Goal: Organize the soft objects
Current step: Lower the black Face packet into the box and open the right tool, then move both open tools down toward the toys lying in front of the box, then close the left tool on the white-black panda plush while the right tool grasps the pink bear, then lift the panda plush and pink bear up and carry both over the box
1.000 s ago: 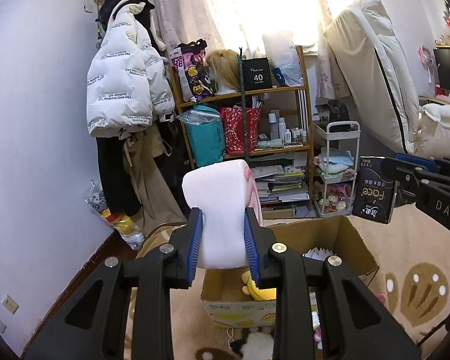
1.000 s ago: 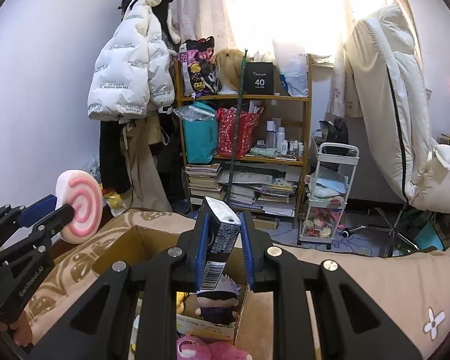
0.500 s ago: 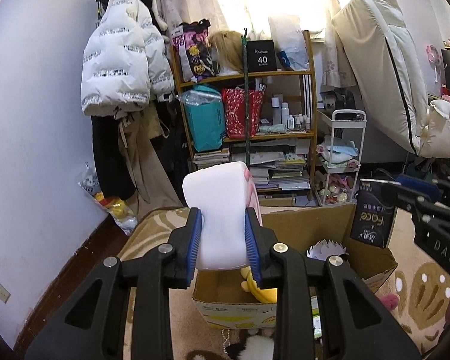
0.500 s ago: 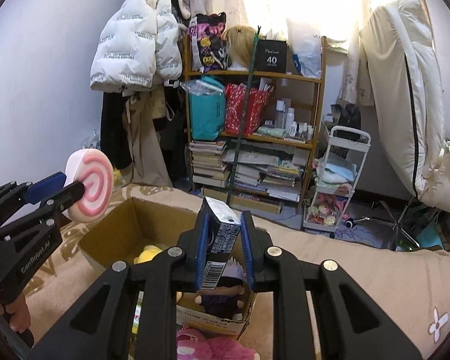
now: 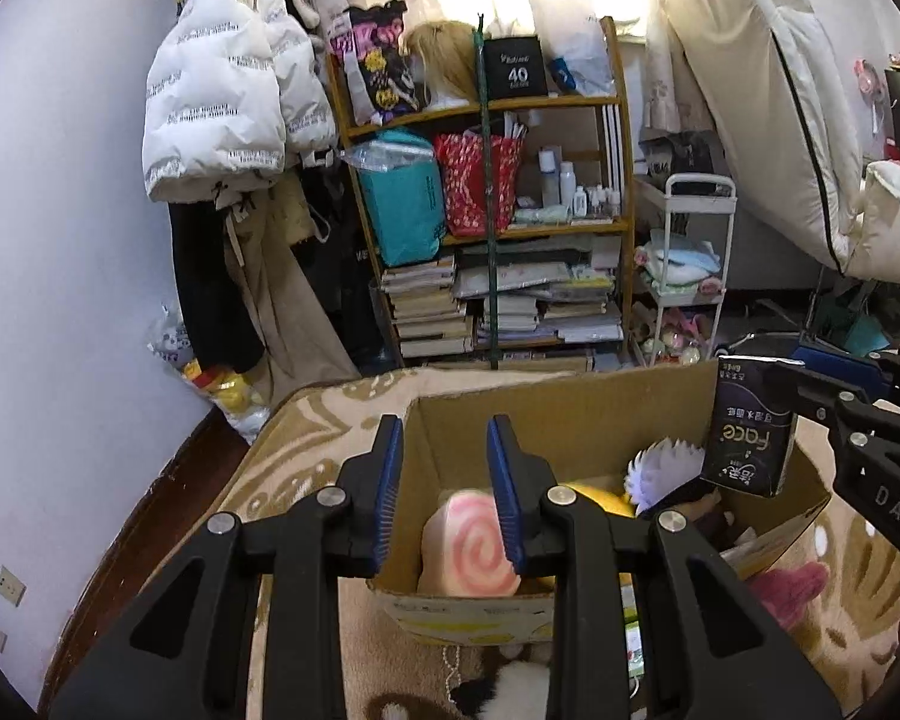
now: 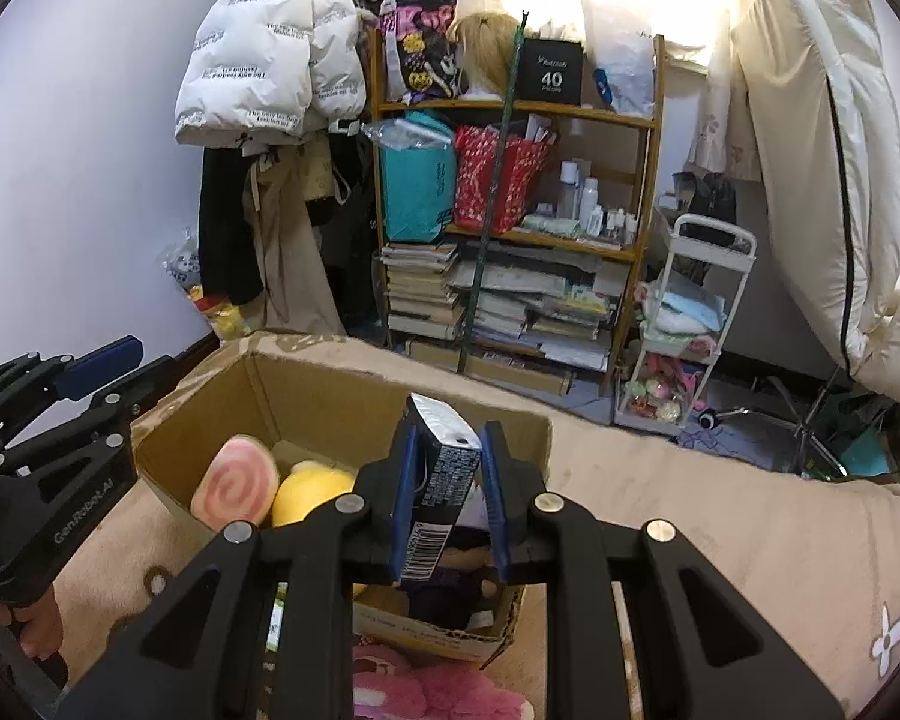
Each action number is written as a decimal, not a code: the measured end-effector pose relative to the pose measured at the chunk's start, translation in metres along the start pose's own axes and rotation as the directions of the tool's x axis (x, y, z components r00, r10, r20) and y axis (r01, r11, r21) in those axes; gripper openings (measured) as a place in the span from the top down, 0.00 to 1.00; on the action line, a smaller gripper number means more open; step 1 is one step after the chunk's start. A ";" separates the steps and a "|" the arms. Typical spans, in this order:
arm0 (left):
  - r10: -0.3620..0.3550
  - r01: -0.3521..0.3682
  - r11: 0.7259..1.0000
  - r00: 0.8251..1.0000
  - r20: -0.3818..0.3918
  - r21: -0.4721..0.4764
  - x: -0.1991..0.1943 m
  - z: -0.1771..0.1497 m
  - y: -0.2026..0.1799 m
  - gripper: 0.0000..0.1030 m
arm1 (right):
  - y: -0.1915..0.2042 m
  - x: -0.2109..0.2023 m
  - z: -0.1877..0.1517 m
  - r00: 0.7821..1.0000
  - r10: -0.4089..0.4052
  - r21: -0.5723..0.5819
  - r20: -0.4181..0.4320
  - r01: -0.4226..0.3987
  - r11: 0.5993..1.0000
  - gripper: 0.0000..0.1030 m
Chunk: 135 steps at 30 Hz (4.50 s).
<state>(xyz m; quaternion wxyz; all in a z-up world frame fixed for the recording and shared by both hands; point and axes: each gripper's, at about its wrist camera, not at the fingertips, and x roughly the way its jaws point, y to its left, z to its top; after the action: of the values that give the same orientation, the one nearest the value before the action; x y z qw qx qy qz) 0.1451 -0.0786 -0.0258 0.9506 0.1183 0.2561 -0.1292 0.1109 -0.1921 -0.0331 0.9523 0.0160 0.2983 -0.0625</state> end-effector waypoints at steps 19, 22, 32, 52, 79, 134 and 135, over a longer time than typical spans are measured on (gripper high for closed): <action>0.055 -0.055 0.998 0.996 -0.065 -0.003 -0.018 -0.006 0.014 0.46 | 0.000 -0.008 -0.006 0.999 0.020 0.015 -0.047 -0.019 1.000 0.66; 0.046 -0.048 0.999 0.995 -0.086 -0.014 -0.023 -0.008 0.018 0.42 | -0.001 -0.013 -0.008 0.998 0.034 0.032 -0.052 -0.032 0.999 0.48; 0.069 -0.074 0.997 0.991 -0.111 -0.040 -0.038 -0.018 0.032 0.12 | -0.002 -0.049 -0.013 1.000 -0.009 0.049 0.025 0.008 0.999 0.08; 0.000 -0.007 1.000 0.964 -0.266 -0.024 -0.054 -0.046 0.023 0.10 | 0.002 -0.070 -0.038 0.998 -0.020 0.081 -0.064 0.025 0.996 0.00; -0.068 0.073 0.997 0.877 -0.476 -0.008 0.017 -0.082 0.001 0.10 | -0.007 0.007 -0.072 0.949 0.015 0.192 -0.316 0.048 0.980 0.00; -0.139 0.140 0.989 0.808 -0.573 -0.042 0.063 -0.127 0.009 0.51 | -0.004 0.051 -0.096 0.894 0.044 0.197 -0.445 0.050 0.979 0.03; -0.135 0.136 0.990 0.807 -0.574 -0.042 0.063 -0.127 0.010 0.51 | -0.005 0.049 -0.096 0.895 0.048 0.205 -0.444 0.050 0.977 0.03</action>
<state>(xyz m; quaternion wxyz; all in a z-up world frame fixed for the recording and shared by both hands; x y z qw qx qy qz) 0.1429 -0.0440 -0.1635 0.8170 0.1337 0.5390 -0.1551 0.0960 -0.1961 -0.1397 0.8512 0.1308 0.5005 -0.0889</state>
